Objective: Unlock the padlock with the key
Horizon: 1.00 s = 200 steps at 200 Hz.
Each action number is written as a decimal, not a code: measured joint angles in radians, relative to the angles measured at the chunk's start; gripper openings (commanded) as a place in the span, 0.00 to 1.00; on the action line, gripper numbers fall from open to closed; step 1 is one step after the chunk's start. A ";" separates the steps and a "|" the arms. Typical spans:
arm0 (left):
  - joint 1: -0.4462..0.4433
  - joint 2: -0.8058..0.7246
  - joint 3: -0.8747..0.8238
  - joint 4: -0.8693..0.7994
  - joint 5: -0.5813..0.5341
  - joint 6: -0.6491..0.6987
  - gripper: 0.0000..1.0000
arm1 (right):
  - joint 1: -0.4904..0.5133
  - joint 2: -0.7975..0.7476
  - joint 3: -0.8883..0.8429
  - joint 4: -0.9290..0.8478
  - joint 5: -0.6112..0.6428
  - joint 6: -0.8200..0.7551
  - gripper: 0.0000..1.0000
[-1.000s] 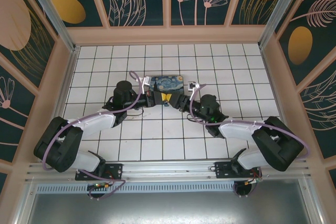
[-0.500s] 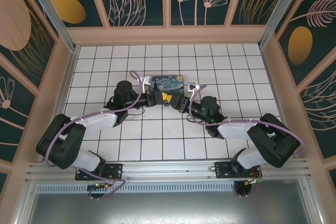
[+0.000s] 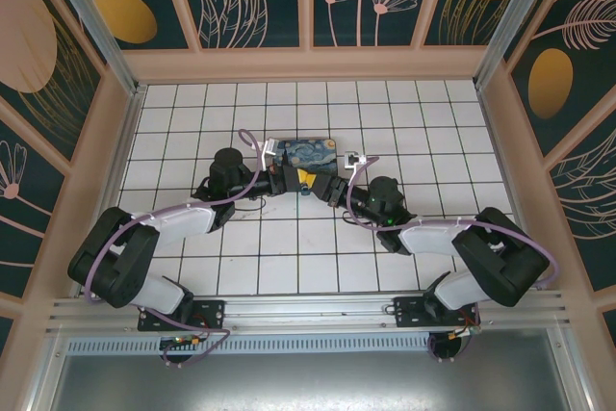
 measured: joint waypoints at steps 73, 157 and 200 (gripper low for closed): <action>0.001 0.009 0.000 0.001 -0.004 -0.007 0.00 | 0.000 0.027 -0.014 0.059 0.000 0.019 0.28; 0.000 0.011 0.000 0.015 -0.008 -0.007 0.00 | 0.000 0.027 -0.045 0.064 -0.002 0.019 0.25; 0.000 0.011 0.000 0.016 -0.008 -0.007 0.00 | -0.001 0.027 -0.045 0.064 -0.002 0.019 0.27</action>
